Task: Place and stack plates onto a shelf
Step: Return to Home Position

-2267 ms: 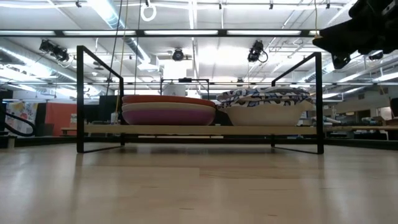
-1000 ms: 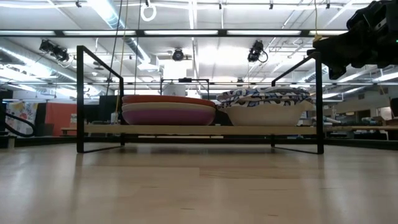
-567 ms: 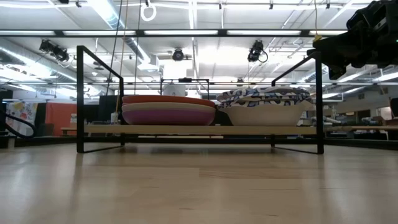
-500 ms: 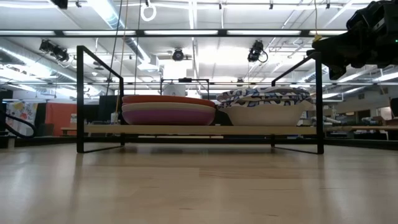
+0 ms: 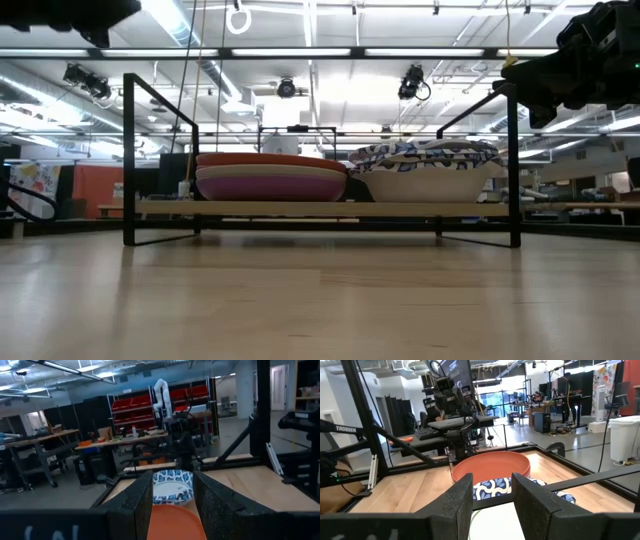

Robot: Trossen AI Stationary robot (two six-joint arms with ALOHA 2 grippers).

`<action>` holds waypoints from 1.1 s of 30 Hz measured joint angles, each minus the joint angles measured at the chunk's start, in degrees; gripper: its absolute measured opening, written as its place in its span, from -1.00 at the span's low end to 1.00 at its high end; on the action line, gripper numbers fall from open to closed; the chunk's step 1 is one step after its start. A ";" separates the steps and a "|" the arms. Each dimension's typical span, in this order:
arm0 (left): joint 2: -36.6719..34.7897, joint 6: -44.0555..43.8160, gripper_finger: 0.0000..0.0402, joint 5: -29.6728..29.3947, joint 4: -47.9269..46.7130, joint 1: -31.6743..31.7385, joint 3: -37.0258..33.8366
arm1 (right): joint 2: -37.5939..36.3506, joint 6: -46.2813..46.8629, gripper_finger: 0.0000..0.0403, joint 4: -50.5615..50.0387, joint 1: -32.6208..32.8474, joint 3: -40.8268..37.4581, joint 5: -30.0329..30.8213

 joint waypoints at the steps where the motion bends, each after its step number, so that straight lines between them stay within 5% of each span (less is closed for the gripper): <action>1: -0.68 0.02 -0.27 -0.05 0.72 0.07 -1.12 | 0.00 0.00 -0.30 0.00 0.02 0.02 0.02; 11: -1.07 0.06 -0.27 -1.45 9.51 6.09 -10.29 | 0.00 0.02 -0.30 0.13 0.02 0.02 0.02; 26: -1.05 -3.72 -0.27 16.84 10.16 19.43 -13.16 | 0.00 0.03 -0.30 0.13 0.00 0.02 0.02; 33: -1.05 -7.55 -0.27 18.65 11.94 22.56 -17.60 | 0.00 0.04 -0.30 0.13 0.02 0.02 0.00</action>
